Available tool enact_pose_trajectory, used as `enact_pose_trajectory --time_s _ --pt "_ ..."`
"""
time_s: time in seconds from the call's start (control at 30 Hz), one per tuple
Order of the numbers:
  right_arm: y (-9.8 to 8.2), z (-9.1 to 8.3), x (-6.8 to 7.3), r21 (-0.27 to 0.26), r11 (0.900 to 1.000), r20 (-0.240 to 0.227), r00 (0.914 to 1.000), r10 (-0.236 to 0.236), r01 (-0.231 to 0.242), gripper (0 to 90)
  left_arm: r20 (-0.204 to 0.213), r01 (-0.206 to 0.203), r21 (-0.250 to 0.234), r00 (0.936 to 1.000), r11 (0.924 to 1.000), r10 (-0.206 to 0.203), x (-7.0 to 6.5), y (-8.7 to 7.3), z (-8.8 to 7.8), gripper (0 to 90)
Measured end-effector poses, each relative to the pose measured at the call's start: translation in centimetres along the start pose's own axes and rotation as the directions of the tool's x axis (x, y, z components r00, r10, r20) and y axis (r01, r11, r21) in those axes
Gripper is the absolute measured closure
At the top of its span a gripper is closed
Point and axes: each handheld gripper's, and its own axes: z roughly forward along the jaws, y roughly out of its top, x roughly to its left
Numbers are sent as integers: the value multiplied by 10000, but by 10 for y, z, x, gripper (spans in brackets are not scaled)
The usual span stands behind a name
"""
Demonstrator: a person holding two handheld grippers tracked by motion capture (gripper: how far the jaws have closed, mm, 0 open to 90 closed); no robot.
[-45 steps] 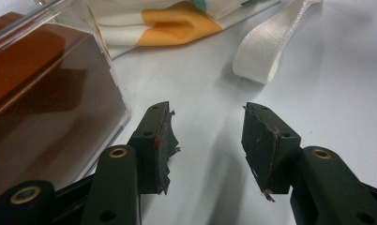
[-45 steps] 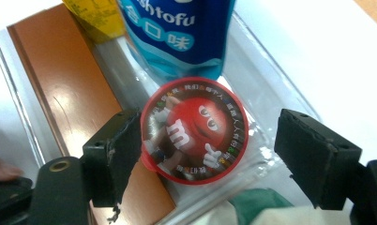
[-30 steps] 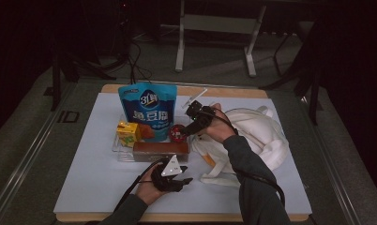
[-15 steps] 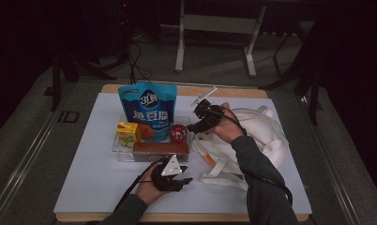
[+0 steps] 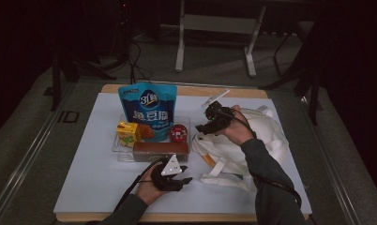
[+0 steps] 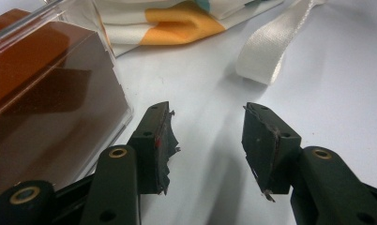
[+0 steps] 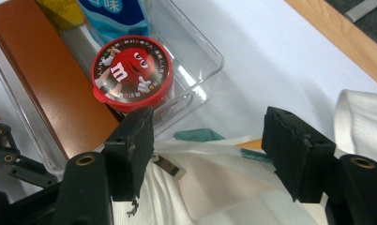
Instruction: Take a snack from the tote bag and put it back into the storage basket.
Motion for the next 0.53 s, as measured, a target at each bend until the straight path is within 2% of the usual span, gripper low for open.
enact_pose_trajectory --time_s 0.3,0.47,0.53 --pt "-16 -21 -7 -875 9950 -55 9989 476 -479 345 -22 7 28 10000 10000 -7 0 0 0 521" --pt "-31 -33 -11 -1110 9914 40 9975 705 -697 344 -37 30 41 10000 10000 -30 0 0 0 521" --pt "-41 -40 -14 -1311 9870 34 9955 946 -933 344 -38 28 33 10000 10000 -28 0 0 0 521"
